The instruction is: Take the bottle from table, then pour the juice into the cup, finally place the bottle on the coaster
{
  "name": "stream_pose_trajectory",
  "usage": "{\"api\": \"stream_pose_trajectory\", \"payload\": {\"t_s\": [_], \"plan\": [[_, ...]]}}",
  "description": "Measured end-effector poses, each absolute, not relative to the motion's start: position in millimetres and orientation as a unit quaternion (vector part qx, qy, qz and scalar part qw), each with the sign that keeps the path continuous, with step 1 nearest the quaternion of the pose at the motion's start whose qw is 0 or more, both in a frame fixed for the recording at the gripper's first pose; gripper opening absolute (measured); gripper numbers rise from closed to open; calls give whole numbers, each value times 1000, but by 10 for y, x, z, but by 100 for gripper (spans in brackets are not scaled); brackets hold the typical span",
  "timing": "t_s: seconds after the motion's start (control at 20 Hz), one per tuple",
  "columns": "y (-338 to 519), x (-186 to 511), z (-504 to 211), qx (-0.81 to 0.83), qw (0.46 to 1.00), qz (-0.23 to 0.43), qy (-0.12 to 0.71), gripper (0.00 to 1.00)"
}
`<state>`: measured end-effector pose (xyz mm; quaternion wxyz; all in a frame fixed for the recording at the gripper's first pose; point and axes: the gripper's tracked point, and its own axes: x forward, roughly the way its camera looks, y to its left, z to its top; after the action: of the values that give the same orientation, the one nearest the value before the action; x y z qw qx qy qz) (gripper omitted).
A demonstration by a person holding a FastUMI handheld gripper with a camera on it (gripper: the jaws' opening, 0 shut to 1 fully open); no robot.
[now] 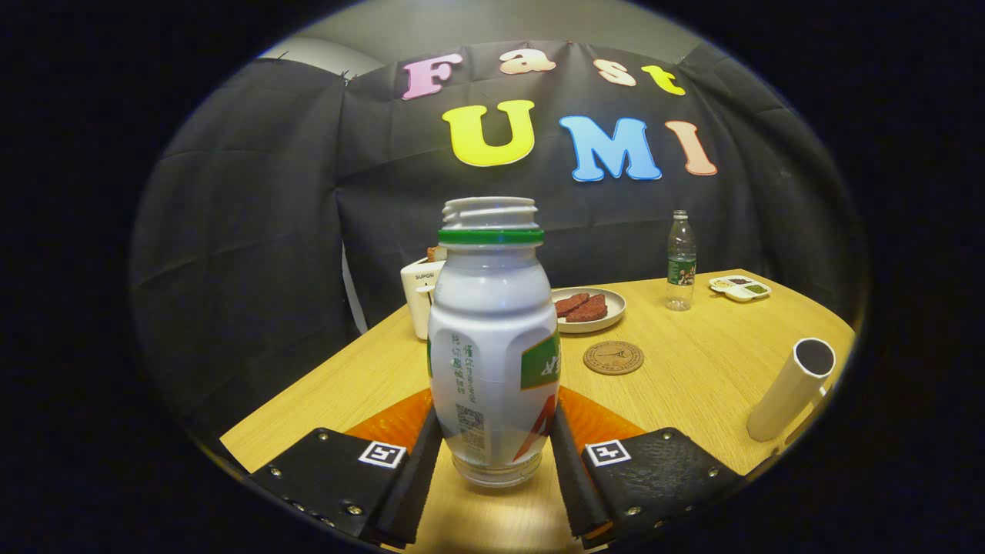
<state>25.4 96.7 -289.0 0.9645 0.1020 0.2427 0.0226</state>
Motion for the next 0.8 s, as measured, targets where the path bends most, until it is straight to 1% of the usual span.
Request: {"api": "stream_pose_trajectory", "payload": {"t_s": [0.3,0.6,0.8], "plan": [[568,335,-2710,173,958,-30,228,70],[126,313,-2675,225,945,-80,223,70],[-4,287,-2723,288,927,-89,225,70]]}}
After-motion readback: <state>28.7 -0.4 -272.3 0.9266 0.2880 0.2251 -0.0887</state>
